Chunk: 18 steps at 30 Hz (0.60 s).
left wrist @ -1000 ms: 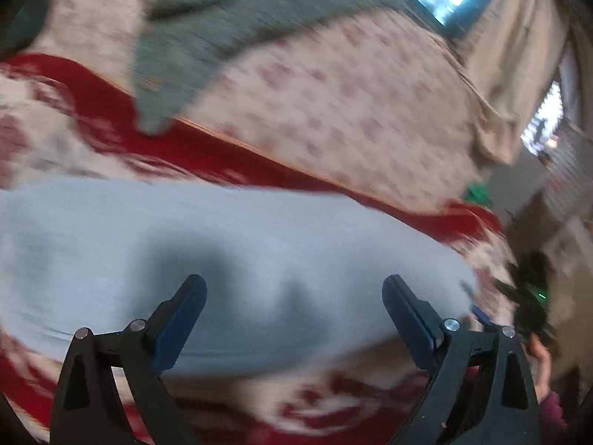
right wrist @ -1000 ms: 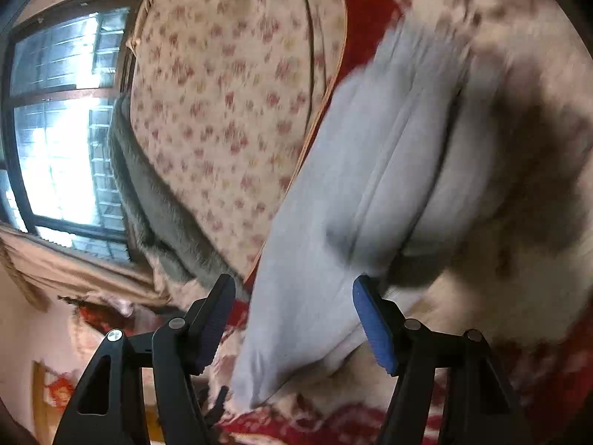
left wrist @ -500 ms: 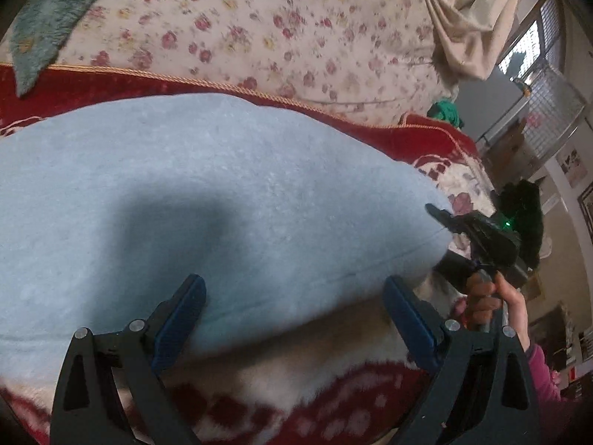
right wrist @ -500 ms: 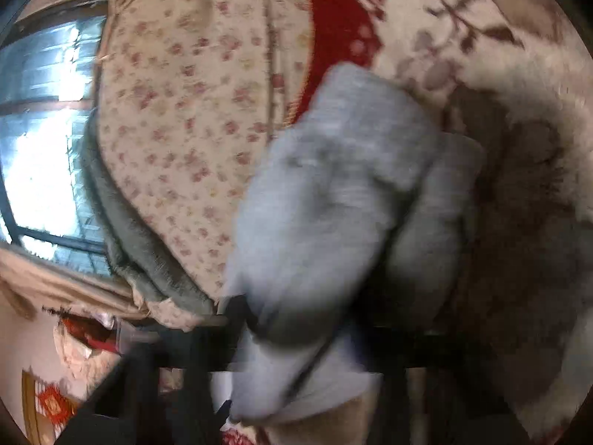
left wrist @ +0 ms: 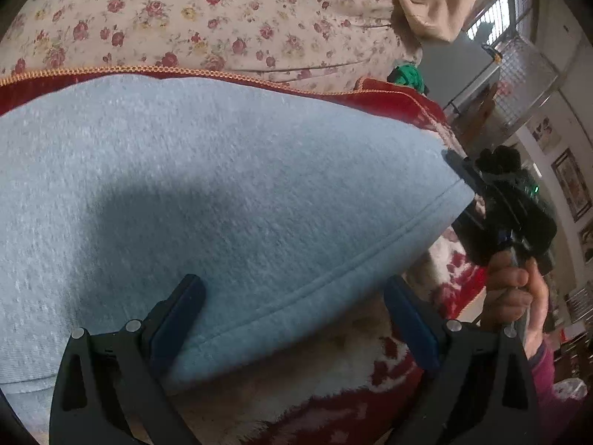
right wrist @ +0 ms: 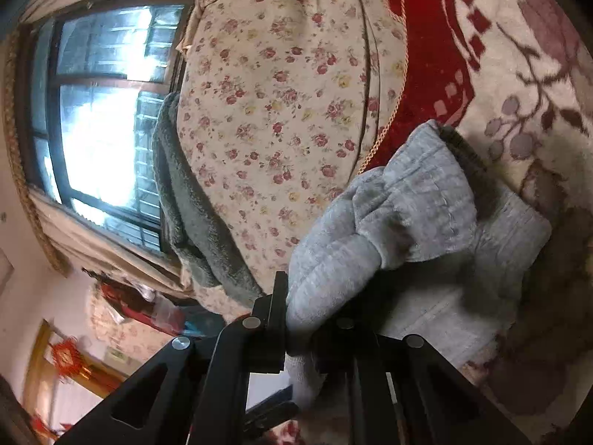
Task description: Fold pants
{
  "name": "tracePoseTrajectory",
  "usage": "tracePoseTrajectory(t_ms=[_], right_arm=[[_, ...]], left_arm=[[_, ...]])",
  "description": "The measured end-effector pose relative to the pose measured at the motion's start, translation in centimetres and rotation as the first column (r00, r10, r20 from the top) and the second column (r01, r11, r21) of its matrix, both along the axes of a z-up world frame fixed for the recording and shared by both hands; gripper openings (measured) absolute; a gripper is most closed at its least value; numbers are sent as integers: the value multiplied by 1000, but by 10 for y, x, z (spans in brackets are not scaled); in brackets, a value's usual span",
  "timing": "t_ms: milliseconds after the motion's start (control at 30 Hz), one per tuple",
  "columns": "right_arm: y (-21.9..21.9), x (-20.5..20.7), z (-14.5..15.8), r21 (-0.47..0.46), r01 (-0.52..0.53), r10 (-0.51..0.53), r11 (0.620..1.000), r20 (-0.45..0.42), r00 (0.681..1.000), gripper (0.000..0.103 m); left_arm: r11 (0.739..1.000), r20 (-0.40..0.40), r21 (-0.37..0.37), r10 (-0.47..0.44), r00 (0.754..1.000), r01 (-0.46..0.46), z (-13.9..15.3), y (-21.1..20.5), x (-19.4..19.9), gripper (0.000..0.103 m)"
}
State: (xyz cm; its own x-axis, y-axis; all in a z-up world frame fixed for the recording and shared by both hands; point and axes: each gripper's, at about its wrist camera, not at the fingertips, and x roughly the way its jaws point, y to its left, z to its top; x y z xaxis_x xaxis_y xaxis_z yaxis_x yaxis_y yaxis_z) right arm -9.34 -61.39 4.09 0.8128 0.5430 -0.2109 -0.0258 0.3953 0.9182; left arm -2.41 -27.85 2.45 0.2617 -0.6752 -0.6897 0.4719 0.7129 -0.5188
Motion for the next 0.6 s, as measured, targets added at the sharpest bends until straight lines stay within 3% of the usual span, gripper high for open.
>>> tracePoseTrajectory(t_ms=[133, 233, 300, 367, 433, 500, 600], right_arm=[[-3, -18, -8, -2, 28, -28, 1000, -18, 999, 9], [-4, -14, -30, -184, 43, -89, 982, -253, 963, 11], [-2, -17, -34, -183, 41, -93, 982, -285, 954, 15], [2, -17, -19, -266, 17, -104, 964, -317, 943, 23], [9, -18, 3, -447, -28, -147, 894, -351, 925, 43], [21, -24, 27, -617, -60, -195, 785, -339, 920, 57], [40, -29, 56, -710, -91, -157, 699, -276, 948, 58]], left_arm=[[1000, -19, -23, -19, 1000, 19, 0, 3, 0, 97], [999, 28, 24, -36, 999, 36, 0, -3, -5, 97], [998, 41, 47, -32, 999, 30, 6, -1, -7, 97], [998, 64, 65, -8, 998, 4, 14, 6, -7, 97], [995, 107, 99, 9, 994, -20, 25, 16, -4, 97], [990, 140, 134, 34, 990, -53, 35, 32, 5, 97], [982, 146, 161, 73, 987, -96, 41, 54, 28, 97]])
